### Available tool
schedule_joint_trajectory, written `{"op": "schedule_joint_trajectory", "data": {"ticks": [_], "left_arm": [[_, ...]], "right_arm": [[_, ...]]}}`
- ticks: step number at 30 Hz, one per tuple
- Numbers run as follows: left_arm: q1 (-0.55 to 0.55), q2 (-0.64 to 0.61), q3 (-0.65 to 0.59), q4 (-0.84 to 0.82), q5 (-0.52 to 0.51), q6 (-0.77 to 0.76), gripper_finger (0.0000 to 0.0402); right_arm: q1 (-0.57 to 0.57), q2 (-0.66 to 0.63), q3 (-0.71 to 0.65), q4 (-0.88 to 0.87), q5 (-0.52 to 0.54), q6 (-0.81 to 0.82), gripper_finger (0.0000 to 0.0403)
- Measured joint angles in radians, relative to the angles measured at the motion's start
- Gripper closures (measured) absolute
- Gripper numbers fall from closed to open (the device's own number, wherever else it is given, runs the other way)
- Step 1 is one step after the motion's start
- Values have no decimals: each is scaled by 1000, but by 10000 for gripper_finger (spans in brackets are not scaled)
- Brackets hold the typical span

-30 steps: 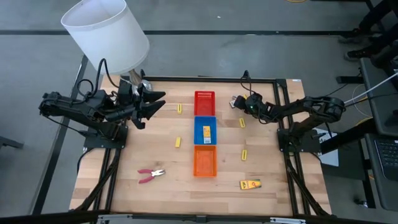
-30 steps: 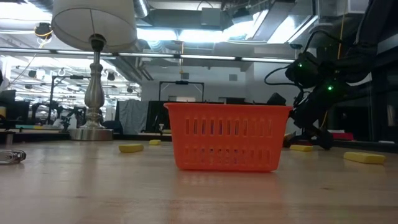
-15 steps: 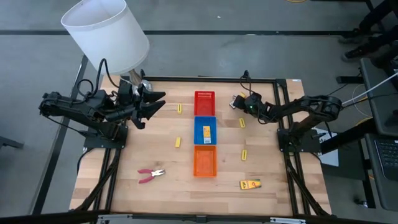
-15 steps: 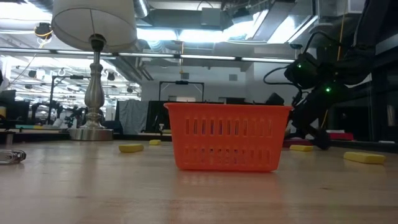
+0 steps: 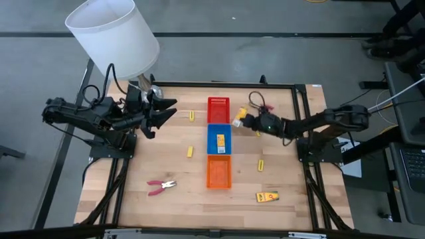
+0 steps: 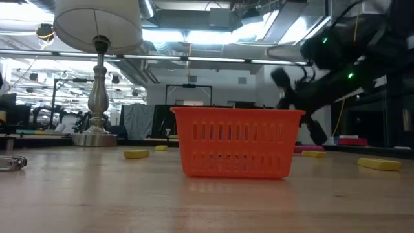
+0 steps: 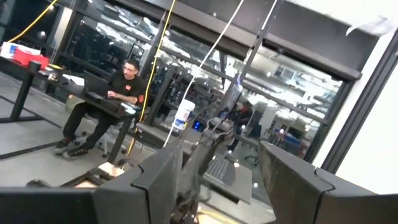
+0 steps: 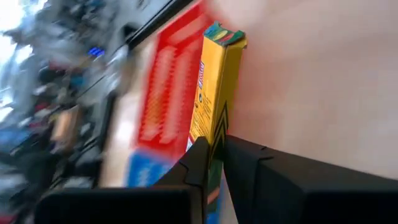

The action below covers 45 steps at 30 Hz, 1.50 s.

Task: Pick & Place School Supplies
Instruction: Put the yellow crayon box into the blue bin

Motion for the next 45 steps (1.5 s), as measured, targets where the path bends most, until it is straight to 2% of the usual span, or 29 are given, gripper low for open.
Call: {"op": "schedule_joint_trajectory", "data": {"ticks": [4,8,12,15,21,25,36,45], "left_arm": [[-21,0,0,-34,-42,0,194],[-35,0,0,-42,-60,0,194],[-40,0,0,-46,-61,0,194],[-40,0,0,-50,-60,2,194],[-62,0,0,-53,-52,16,194],[-92,0,0,-53,-60,29,194],[-140,0,0,-49,-79,79,194],[-153,0,0,-49,-78,83,194]], "right_arm": [[137,-90,37,-16,-5,14,369],[249,-170,151,-192,21,9,369],[312,-160,326,-474,27,-15,369],[323,-102,426,-602,41,-36,368],[283,45,475,-588,14,5,365],[282,88,475,-586,2,44,364],[276,105,476,-596,3,79,356],[276,105,476,-613,-11,103,300]]}}
